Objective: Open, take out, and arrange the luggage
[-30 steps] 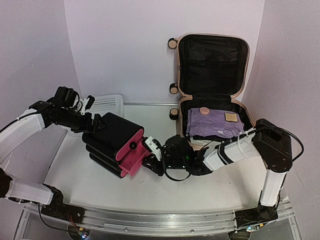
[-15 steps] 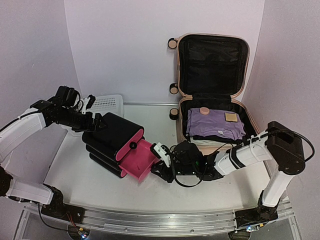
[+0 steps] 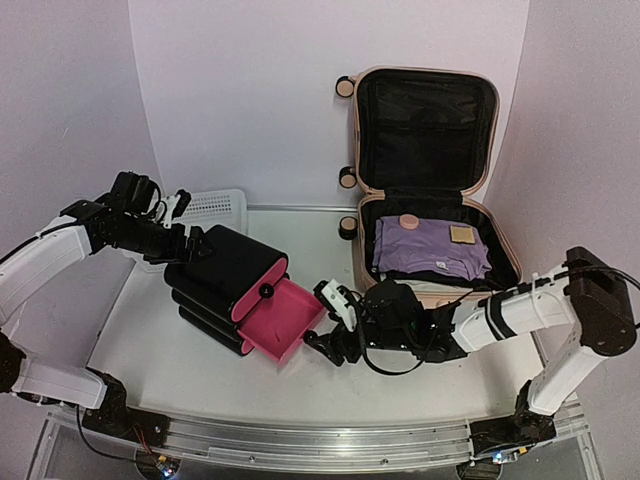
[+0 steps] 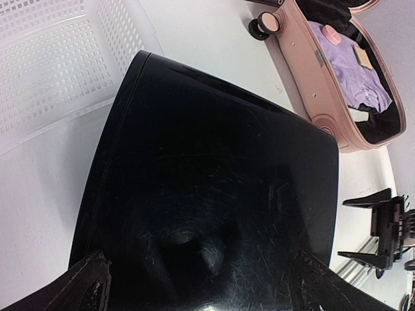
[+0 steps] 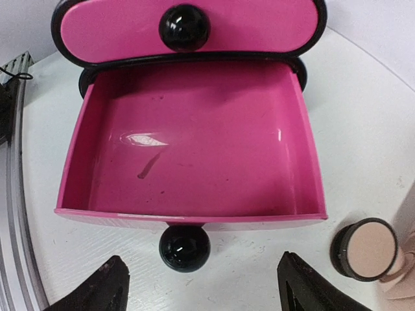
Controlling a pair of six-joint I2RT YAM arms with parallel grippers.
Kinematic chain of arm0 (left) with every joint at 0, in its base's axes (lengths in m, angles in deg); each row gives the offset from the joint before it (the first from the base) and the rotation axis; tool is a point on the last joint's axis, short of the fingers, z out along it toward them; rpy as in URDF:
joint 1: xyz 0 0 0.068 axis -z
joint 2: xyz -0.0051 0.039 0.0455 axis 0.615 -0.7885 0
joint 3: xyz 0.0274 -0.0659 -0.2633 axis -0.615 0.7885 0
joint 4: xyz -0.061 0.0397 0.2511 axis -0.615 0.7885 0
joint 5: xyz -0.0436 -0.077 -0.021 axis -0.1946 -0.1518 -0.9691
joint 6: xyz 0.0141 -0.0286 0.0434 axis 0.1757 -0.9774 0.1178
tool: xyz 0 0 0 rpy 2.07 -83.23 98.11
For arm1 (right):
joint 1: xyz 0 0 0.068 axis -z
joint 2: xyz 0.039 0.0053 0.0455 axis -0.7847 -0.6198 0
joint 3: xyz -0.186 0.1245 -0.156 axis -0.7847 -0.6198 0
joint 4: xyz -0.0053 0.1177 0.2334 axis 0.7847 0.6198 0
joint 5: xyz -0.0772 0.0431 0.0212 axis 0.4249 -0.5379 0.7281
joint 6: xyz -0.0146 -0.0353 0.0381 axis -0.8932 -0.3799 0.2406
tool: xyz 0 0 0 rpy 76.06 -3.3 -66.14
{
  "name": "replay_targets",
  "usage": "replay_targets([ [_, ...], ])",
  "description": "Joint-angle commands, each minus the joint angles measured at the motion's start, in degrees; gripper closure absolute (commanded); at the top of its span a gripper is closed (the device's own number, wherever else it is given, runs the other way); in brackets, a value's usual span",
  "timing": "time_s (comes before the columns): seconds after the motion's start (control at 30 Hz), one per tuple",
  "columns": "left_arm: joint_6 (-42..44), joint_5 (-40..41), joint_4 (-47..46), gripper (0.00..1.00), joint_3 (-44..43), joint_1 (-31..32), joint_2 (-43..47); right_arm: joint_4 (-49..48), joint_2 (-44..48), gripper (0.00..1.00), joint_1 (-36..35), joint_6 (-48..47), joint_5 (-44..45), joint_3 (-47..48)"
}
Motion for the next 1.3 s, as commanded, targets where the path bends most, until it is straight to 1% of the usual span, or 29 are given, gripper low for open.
replay_targets([
  [0.0,-1.0,-0.6,7.8,0.03,1.2,0.2,-2.2,2.4,7.1,0.15,-0.2,-6.7,6.4,-1.3],
  [0.1,-1.0,-0.6,7.9,0.03,1.1,0.2,-2.3,4.9,10.5,0.08,-0.1,-11.1,12.4,-1.3],
  [0.2,-1.0,-0.6,7.9,0.03,1.1,0.2,-2.3,8.4,12.6,0.04,0.9,-15.8,18.7,0.9],
  [0.3,-1.1,-0.7,7.9,0.03,1.0,0.2,-2.3,10.5,13.4,0.02,5.0,-16.7,22.1,2.8],
  [0.37,-1.1,-0.7,7.8,0.03,1.0,0.2,-2.1,13.1,13.6,0.02,10.1,-13.3,23.0,4.7],
  [0.47,-1.2,-0.8,7.9,0.03,1.1,0.2,-1.6,26.3,11.7,0.02,20.6,-2.9,25.0,11.6],
  [0.57,-1.3,-0.8,7.8,0.03,1.2,0.2,-1.4,39.5,8.1,0.02,31.1,7.0,22.4,20.3],
  [0.67,-1.5,-1.0,7.9,0.03,1.1,0.2,-1.2,51.4,0.8,0.02,41.3,12.7,17.4,30.3],
  [0.73,-1.6,-1.1,7.9,0.03,1.0,0.2,-1.4,58.9,-4.7,0.02,46.2,15.1,14.5,37.5],
  [0.8,-1.7,-1.3,7.9,0.03,0.9,0.2,-1.5,64.0,-10.0,0.02,50.0,15.9,11.4,44.6],
  [0.9,-1.6,-1.5,7.9,0.03,0.8,0.2,-1.4,67.9,-16.5,0.02,53.1,14.5,11.4,51.9],
  [1.03,-1.3,-1.5,7.8,0.03,0.7,0.2,-1.4,71.3,-24.8,0.02,55.1,12.4,10.9,61.0],
  [1.13,-1.2,-1.5,7.9,0.03,0.6,0.2,-1.3,72.1,-28.6,0.02,55.3,11.1,11.0,65.2],
  [1.27,-1.2,-1.5,7.9,0.03,0.6,0.2,-1.2,72.7,-31.6,0.02,55.4,9.7,14.0,68.8],
])
